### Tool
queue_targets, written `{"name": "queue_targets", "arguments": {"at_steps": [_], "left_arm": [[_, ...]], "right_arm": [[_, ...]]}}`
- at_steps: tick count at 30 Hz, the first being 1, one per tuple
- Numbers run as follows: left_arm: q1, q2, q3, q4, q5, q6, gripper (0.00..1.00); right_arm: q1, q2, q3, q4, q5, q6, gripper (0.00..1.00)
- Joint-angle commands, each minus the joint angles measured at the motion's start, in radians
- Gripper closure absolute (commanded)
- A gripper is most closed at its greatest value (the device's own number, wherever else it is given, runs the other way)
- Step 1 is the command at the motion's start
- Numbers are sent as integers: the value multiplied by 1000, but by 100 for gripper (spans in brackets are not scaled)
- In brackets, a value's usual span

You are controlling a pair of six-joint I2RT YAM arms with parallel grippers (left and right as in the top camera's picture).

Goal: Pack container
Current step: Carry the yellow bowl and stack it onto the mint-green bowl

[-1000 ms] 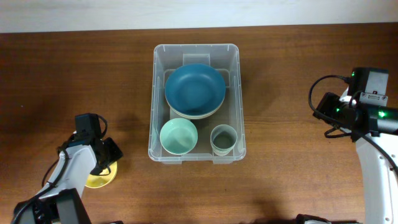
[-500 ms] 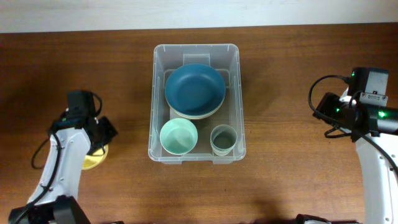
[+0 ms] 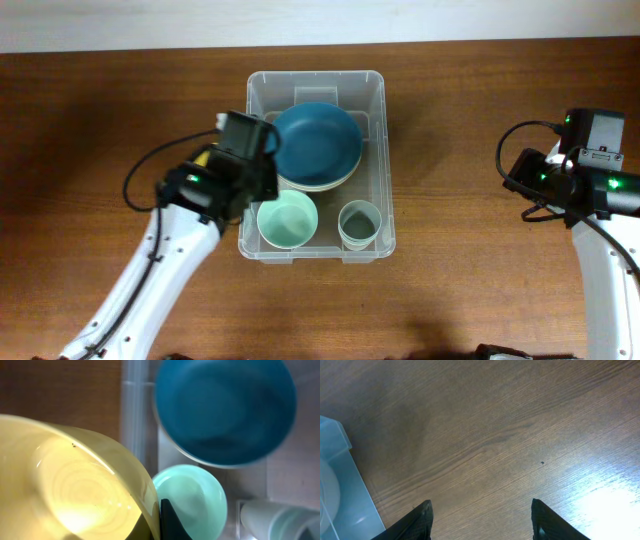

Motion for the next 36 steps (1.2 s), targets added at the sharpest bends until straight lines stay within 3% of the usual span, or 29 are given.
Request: {"name": "queue_targets", "arguments": {"at_steps": [1, 10, 19, 20, 22, 23, 30, 36], "left_arm": [[-111, 5, 11, -1, -88, 40, 99], [-273, 128, 11, -4, -72, 42, 99], [-288, 189, 11, -5, -24, 42, 99], [-288, 189, 11, -5, -24, 42, 90], [-288, 189, 11, -6, -24, 42, 35], [-288, 189, 11, -6, -25, 42, 28], [-240, 138, 36, -5, -36, 42, 27], [-65, -10, 51, -18, -36, 42, 23]], "right_arm": [[-5, 1, -3, 0, -1, 1, 42], [-5, 1, -3, 0, -1, 1, 41], [-5, 1, -3, 0, -1, 1, 41], [-5, 1, -3, 0, -2, 1, 41], [-5, 1, -3, 0, -1, 1, 41], [-5, 1, -3, 0, -1, 1, 41], [-5, 1, -3, 0, -1, 1, 41], [-5, 2, -3, 0, 2, 1, 41]]}}
